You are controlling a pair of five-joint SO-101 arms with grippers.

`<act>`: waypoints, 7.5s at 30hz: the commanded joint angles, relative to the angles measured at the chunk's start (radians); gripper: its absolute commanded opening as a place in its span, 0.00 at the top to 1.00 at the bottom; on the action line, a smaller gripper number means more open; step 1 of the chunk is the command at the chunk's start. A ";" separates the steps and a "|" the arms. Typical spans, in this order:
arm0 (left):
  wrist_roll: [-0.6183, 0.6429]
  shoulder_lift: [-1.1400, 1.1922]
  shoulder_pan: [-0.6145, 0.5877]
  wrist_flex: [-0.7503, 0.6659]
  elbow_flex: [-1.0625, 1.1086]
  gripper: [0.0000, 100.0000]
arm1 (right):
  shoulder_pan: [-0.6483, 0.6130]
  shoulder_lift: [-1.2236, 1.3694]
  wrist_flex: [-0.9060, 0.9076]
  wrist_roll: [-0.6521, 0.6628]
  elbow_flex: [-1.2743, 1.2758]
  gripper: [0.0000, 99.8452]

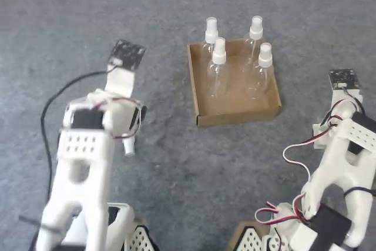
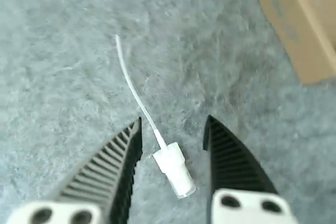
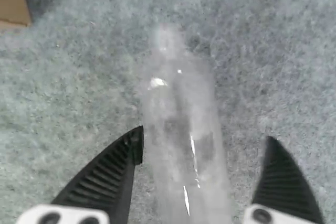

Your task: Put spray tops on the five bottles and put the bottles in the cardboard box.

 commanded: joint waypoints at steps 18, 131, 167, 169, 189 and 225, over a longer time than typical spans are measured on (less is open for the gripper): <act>0.186 -0.529 0.040 -0.385 0.561 0.80 | -0.081 -0.044 -0.010 0.017 0.015 0.70; -0.539 0.249 0.002 0.275 -0.289 0.84 | 0.013 -0.325 0.131 0.201 0.095 0.70; -0.546 0.707 0.121 0.064 -0.289 0.88 | 0.019 -0.325 0.133 0.203 0.097 0.70; -0.471 0.707 0.114 0.064 -0.289 0.90 | 0.019 -0.325 0.131 0.203 0.103 0.70; 0.014 0.706 0.038 0.121 -0.407 0.80 | 0.021 -0.325 0.133 0.236 0.117 0.70; -0.080 0.674 0.043 0.075 -0.280 0.98 | 0.053 -0.326 0.174 0.281 0.110 0.70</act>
